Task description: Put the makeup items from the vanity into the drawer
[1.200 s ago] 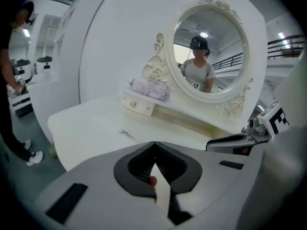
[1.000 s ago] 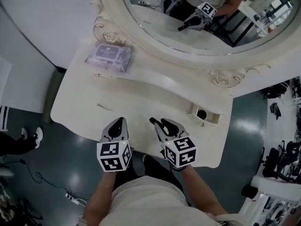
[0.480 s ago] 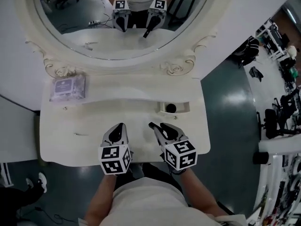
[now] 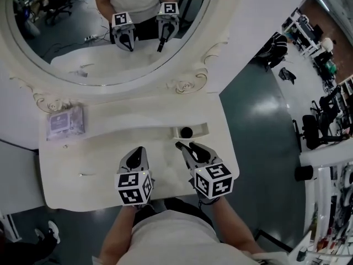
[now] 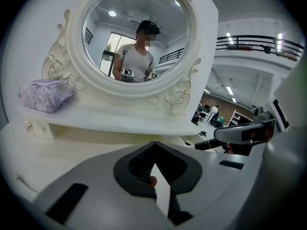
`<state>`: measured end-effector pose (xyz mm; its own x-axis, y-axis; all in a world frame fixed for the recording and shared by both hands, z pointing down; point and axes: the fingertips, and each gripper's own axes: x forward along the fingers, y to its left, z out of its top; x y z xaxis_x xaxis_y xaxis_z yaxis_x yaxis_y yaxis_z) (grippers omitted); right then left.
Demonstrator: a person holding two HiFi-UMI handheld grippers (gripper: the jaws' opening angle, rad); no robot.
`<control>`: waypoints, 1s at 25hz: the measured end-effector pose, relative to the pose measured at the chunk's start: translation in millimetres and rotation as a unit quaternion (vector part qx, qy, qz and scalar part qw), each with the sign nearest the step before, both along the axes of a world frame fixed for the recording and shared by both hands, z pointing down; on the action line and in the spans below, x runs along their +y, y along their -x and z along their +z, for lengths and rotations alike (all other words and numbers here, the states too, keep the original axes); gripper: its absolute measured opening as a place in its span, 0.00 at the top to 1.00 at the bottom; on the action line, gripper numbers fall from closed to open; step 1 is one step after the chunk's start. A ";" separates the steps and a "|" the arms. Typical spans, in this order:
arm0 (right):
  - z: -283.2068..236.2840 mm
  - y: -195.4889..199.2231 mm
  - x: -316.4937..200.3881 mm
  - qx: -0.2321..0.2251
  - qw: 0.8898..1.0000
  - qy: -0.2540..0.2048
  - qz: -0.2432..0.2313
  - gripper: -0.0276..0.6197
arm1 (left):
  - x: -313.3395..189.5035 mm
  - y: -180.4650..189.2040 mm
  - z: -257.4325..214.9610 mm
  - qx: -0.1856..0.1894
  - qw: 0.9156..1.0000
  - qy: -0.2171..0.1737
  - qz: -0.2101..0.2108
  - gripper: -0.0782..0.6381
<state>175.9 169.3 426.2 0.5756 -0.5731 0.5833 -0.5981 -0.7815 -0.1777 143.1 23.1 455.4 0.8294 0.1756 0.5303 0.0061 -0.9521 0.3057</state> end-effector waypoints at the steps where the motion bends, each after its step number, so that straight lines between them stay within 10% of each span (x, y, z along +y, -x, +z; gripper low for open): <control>1: -1.5 -3.7 2.0 0.002 1.000 0.000 0.003 0.80 | 1.0 -4.2 0.1 0.001 1.000 0.001 0.001 0.88; 25: 34.9 -85.9 57.0 -0.015 0.999 0.023 0.039 0.80 | 49.1 -61.7 29.2 -0.045 0.999 -0.011 0.011 0.88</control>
<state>261.8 226.2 461.1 0.5983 -0.5002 0.6260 -0.5306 -0.8327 -0.1582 204.8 72.2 484.5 0.7741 0.1813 0.6066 0.0012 -0.9585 0.2849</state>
